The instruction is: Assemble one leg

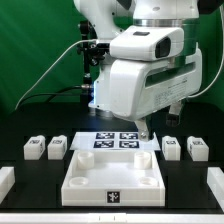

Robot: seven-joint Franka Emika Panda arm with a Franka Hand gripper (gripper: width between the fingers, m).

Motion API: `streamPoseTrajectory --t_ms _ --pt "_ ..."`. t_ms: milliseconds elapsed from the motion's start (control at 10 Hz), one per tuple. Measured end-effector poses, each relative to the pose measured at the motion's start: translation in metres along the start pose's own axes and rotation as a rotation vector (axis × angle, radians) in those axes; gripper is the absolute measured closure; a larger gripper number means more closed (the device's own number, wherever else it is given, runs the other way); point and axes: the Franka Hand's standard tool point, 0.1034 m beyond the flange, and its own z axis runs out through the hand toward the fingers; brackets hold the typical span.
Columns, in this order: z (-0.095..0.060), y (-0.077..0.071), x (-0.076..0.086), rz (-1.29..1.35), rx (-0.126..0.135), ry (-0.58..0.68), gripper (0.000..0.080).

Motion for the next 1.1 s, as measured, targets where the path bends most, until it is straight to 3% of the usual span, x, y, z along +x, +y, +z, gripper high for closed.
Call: streamPoseTrajectory --t_ms 200,300,400,600,800,900,1000,1100 --pt "0.007 -0.01 -0.008 -0.055 0.002 -0.001 0.015" --pt "0.016 -0.026 -0.03 -0.251 -0.007 0.002 0.015" --pt "0.023 -0.035 -0.056 -0.446 0.0 0.002 0.015" --pt "0.023 -0.03 -0.055 -0.619 -0.001 -0.009 0.015" --pt "0.025 -0.031 -0.058 -0.625 0.004 -0.011 0.015" --pt "0.039 -0.037 -0.073 -0.658 -0.001 -0.005 0.015" --pt "0.072 -0.068 -0.116 -0.632 0.043 -0.017 0.015" --pt "0.082 -0.073 -0.13 -0.617 0.054 -0.019 0.015"
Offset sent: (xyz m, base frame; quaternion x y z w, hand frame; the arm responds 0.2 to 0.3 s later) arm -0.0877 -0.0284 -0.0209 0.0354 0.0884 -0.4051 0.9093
